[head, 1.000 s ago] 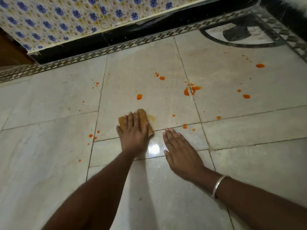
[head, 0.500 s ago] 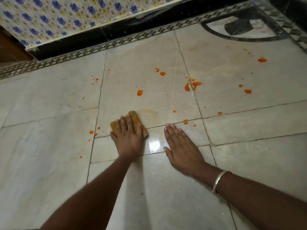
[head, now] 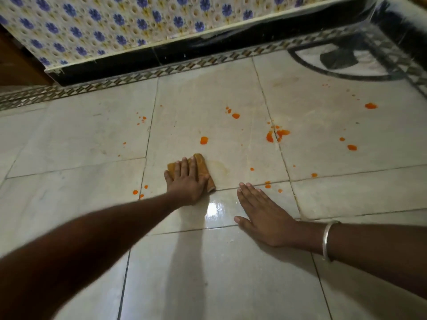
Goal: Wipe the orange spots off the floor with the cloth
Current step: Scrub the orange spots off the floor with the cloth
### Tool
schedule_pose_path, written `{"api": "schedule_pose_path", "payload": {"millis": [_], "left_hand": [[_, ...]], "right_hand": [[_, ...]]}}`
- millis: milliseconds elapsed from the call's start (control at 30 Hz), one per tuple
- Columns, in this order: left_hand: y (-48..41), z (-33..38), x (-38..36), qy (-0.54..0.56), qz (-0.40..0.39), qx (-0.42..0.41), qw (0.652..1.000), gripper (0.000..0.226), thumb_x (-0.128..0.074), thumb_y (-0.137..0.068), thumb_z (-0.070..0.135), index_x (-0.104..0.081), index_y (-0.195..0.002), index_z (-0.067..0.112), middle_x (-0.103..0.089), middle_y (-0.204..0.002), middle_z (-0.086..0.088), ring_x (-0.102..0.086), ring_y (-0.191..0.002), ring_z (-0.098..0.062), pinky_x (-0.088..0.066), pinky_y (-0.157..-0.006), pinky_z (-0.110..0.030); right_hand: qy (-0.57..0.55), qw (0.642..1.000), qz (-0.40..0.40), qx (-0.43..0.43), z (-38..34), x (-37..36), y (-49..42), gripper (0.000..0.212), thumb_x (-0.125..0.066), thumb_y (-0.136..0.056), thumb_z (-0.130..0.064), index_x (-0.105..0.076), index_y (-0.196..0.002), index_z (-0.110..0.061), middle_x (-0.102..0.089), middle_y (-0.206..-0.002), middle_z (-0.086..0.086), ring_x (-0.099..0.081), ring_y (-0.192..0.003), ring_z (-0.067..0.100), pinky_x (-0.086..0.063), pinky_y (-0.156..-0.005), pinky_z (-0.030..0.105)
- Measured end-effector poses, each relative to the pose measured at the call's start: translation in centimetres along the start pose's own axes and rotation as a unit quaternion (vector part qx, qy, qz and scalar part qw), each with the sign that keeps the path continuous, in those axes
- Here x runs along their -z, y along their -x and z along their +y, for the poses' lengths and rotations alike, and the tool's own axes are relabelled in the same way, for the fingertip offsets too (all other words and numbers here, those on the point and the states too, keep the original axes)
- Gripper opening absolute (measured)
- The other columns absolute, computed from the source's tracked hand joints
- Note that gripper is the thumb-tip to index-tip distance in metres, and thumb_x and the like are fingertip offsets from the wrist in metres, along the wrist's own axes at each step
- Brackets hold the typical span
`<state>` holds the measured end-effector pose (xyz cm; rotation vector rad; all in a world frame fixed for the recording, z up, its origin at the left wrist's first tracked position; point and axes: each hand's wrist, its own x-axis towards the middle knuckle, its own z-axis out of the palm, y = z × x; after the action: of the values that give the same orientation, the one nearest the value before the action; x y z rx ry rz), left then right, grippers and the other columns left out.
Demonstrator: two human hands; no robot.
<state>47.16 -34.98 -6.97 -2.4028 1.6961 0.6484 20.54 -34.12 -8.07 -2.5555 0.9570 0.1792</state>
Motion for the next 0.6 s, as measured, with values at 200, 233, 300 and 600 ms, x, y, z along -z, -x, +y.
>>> {"api": "schedule_pose_path", "payload": {"millis": [200,233,300,600], "left_hand": [[-0.4,-0.3,0.2,-0.074,0.080,-0.091,0.990,0.078,-0.005,-0.103,0.067,0.015,-0.164,0.023,0.016,-0.173,-0.003,0.013,-0.160,-0.025,0.008,-0.125,-0.059],[0.0,0.3,-1.2,-0.072,0.115,-0.077,0.988,0.077,-0.001,-0.102,0.066,0.015,-0.164,0.023,0.017,-0.172,-0.002,0.014,-0.160,-0.024,0.009,-0.125,-0.059],[-0.5,1.8,-3.1,-0.067,0.126,-0.097,0.985,0.078,0.005,-0.099,0.065,0.015,-0.164,0.024,0.020,-0.170,0.000,0.018,-0.159,-0.023,0.012,-0.125,-0.057],[-4.5,-1.9,-1.1,-0.043,0.172,-0.110,0.978,0.072,-0.003,-0.104,0.060,0.004,-0.166,0.024,0.003,-0.175,-0.003,0.007,-0.161,-0.022,0.007,-0.127,-0.053]], "right_hand": [[-0.018,0.985,0.150,-0.087,-4.7,-2.1,-2.5,0.070,-0.019,-0.108,-0.048,-0.015,-0.163,-0.005,-0.004,-0.171,0.011,-0.009,-0.159,0.025,-0.006,-0.126,0.037],[-0.038,0.978,0.164,-0.119,-5.3,-3.1,-2.4,0.068,-0.022,-0.108,-0.046,-0.014,-0.163,-0.006,-0.006,-0.172,0.010,-0.009,-0.159,0.023,-0.011,-0.126,0.038],[-0.040,0.969,0.201,-0.141,-5.4,-5.0,-2.7,0.067,-0.022,-0.109,-0.046,-0.008,-0.164,-0.010,-0.004,-0.173,0.005,-0.002,-0.159,0.018,-0.011,-0.127,0.036],[0.030,0.961,0.203,-0.187,-5.3,-5.9,-2.9,0.069,-0.024,-0.107,-0.045,-0.013,-0.163,-0.007,-0.009,-0.172,0.010,-0.006,-0.159,0.021,-0.015,-0.125,0.042]]}}
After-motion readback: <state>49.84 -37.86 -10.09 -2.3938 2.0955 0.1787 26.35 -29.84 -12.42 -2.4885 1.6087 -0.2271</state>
